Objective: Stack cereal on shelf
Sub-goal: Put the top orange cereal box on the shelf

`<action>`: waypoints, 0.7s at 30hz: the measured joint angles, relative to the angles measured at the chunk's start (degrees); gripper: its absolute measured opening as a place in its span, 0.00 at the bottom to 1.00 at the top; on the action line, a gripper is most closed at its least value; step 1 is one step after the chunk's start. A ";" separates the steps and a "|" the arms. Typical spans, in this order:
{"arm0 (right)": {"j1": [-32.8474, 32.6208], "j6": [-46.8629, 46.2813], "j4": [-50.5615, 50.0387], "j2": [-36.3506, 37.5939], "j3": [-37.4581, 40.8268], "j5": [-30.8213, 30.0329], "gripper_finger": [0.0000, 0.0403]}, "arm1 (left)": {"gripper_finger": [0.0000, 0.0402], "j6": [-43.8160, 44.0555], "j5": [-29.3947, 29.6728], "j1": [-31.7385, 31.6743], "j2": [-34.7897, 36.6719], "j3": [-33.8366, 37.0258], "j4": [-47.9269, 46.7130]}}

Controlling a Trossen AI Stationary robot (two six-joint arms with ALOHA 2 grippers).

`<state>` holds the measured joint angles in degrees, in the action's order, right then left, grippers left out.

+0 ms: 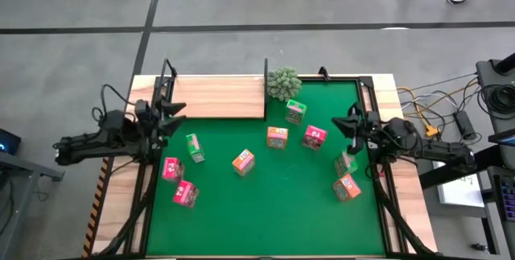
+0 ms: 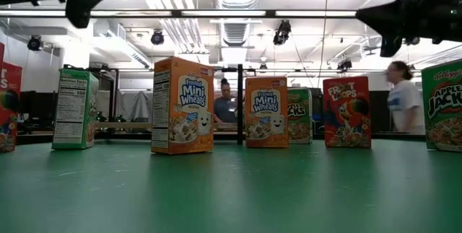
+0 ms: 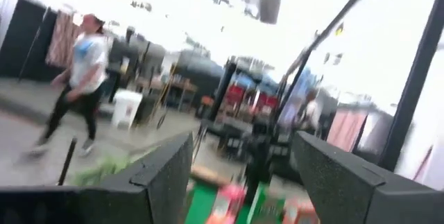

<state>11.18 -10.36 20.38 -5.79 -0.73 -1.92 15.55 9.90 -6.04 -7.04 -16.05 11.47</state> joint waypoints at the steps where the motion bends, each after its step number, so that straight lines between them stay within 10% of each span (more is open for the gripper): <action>1: 0.00 0.27 1.42 -0.74 0.00 0.00 0.02 | 0.59 0.00 -0.01 0.00 -1.11 0.00 2.23; 21: -0.02 7.53 9.96 -27.66 -13.46 0.40 0.02 | 0.59 0.17 -1.06 0.00 -18.58 -1.99 14.51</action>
<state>11.16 -2.82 30.34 -33.45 -14.19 -1.52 15.73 8.83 -6.04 -25.62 -18.05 25.98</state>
